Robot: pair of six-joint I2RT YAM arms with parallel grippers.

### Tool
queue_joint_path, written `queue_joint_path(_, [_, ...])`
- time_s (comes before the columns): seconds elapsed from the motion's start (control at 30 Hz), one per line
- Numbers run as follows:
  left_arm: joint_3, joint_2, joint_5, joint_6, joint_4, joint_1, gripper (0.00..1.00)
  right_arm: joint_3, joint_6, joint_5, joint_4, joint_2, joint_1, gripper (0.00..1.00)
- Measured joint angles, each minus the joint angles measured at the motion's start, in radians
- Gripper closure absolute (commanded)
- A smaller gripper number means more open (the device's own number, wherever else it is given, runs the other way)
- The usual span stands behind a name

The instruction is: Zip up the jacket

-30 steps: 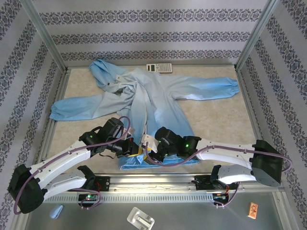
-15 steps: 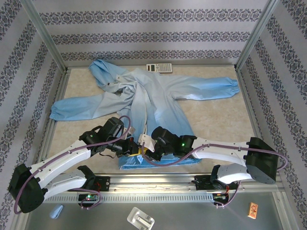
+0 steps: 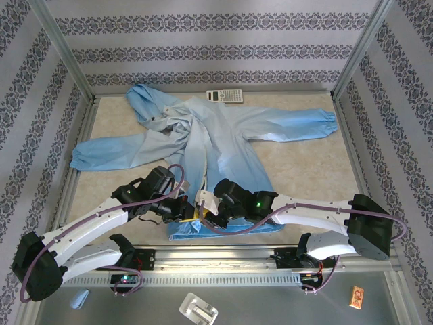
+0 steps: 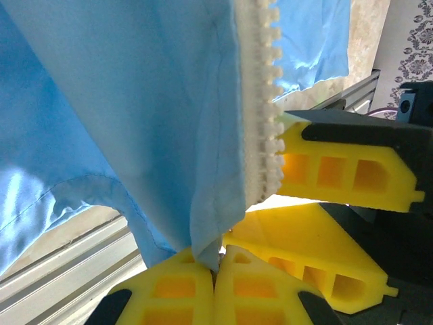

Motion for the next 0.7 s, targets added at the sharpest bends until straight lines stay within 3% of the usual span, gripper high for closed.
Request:
queue_joint_path(0.37, [0.000, 0.000, 0.000, 0.014, -0.007, 0.000, 1.00, 0.000, 0.001, -0.029, 0.000, 0.000, -0.010, 0.81])
queue_joint_path(0.7, [0.000, 0.000, 0.000, 0.023, -0.008, 0.000, 1.00, 0.000, 0.001, -0.080, 0.000, 0.000, -0.035, 0.78])
